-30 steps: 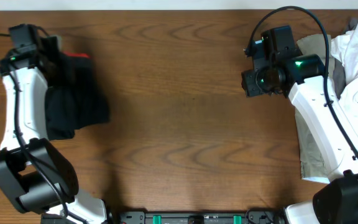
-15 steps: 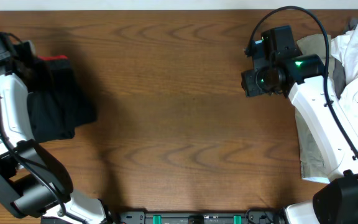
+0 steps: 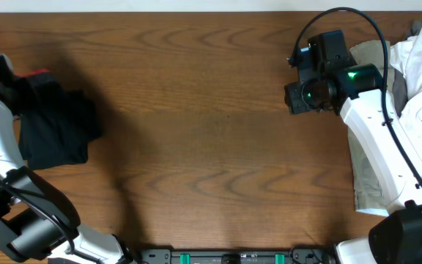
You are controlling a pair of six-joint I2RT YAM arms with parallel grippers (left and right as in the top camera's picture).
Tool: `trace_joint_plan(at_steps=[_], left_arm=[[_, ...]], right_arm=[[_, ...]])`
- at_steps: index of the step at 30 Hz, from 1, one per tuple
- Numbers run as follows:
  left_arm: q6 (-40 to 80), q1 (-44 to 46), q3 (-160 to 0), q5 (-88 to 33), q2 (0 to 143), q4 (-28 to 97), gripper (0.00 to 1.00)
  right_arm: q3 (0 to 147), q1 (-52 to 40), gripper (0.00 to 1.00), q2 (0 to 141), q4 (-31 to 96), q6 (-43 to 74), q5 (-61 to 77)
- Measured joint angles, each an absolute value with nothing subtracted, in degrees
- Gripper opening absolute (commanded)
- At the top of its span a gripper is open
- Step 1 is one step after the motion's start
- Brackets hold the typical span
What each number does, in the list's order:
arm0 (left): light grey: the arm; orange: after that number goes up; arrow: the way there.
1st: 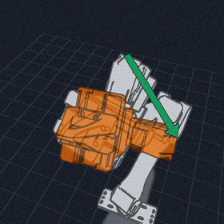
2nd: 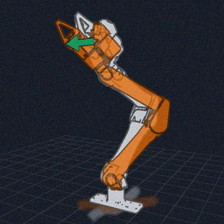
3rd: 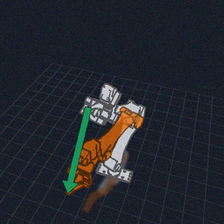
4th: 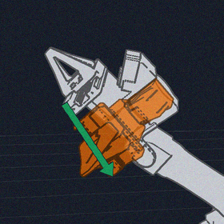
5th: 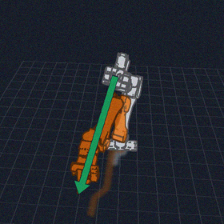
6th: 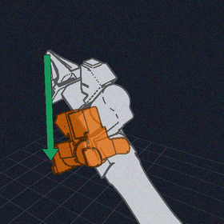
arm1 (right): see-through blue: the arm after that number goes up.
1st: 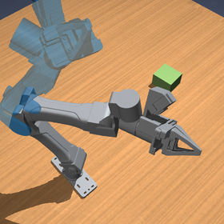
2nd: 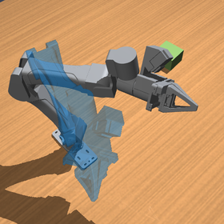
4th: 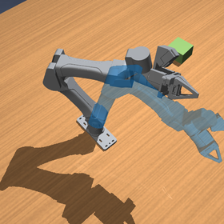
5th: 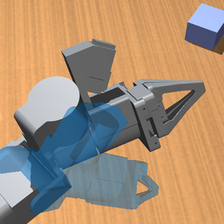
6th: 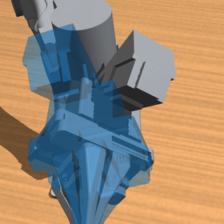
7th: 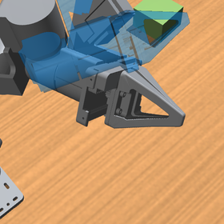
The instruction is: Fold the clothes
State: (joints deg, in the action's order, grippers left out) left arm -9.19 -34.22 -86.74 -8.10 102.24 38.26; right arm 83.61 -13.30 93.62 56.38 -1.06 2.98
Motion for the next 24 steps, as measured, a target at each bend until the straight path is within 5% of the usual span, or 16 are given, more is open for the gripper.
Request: trace_joint_plan(at_steps=[1, 4, 11, 19, 24], left_arm=[[-8.9, -34.6, -86.7, -8.0, 102.3, 38.2, 0.56], [-8.6, -35.7, -86.7, -7.6, 102.3, 37.8, 0.67], [-5.3, -37.4, -86.7, -7.3, 102.3, 37.6, 0.68], [-3.0, -37.4, -86.7, -12.9, 102.3, 38.8, 0.58], [-3.2, -35.4, -86.7, -16.9, 102.3, 41.0, 0.68]], right_arm=[[83.6, -13.3, 0.52, 93.6, 56.4, -1.1, 3.0], [83.6, -13.3, 0.52, 93.6, 56.4, -1.1, 3.0], [83.6, -13.3, 0.52, 93.6, 56.4, -1.1, 3.0], [83.6, -13.3, 0.55, 93.6, 56.4, -1.1, 3.0], [83.6, -13.3, 0.87, 93.6, 56.5, -0.5, 3.2]])
